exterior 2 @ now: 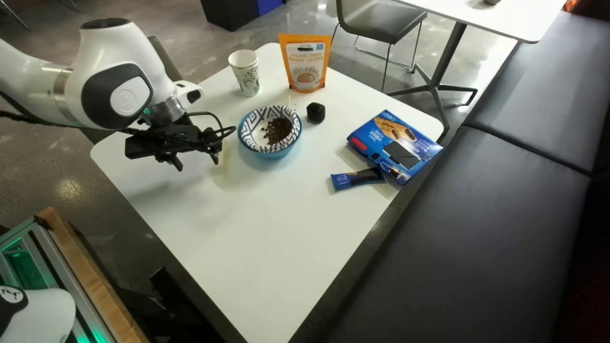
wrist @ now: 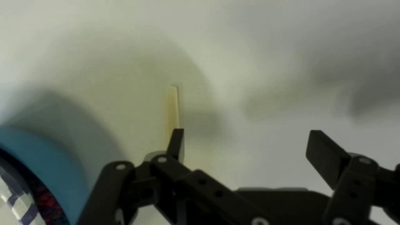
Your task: Turn the spoon to the right
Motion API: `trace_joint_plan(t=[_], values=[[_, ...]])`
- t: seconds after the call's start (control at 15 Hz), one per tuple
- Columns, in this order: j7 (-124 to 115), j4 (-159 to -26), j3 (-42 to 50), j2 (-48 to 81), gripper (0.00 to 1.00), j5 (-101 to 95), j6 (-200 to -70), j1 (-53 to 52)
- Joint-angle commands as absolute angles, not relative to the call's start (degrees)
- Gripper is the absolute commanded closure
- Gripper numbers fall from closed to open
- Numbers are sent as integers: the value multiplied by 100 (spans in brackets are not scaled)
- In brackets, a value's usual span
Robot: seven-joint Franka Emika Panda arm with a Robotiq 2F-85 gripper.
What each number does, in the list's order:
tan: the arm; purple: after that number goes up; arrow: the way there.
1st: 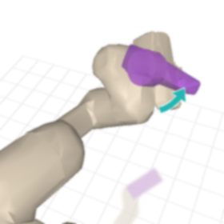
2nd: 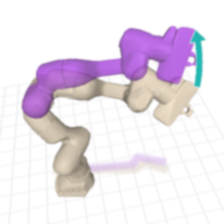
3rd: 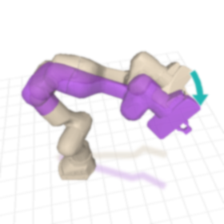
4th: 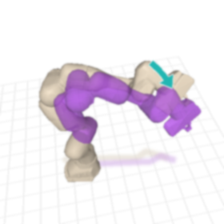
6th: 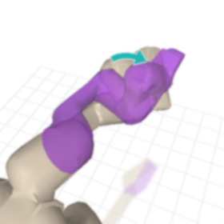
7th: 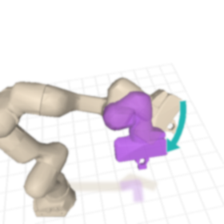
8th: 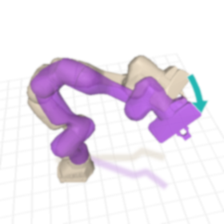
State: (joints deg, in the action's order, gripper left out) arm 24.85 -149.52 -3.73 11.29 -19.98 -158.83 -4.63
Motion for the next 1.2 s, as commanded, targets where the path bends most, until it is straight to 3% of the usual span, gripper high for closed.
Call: trace_joint_plan(t=[0.0, 0.27, 0.4, 0.47, 1.0, 1.13], values=[[2753, -14491, -483, 1739, 0, -1706, -16169, -193], [3051, -14224, -677, 2092, 0, -1337, -16304, 198], [3206, -14114, -808, 2210, 26, -1176, -16325, 396], [3285, -14068, -882, 2251, 35, -1103, -16316, 490], [3635, -14010, -1187, 2107, 96, -821, -16207, 761], [3586, -14057, -1194, 2025, 100, -813, -16085, 725]])
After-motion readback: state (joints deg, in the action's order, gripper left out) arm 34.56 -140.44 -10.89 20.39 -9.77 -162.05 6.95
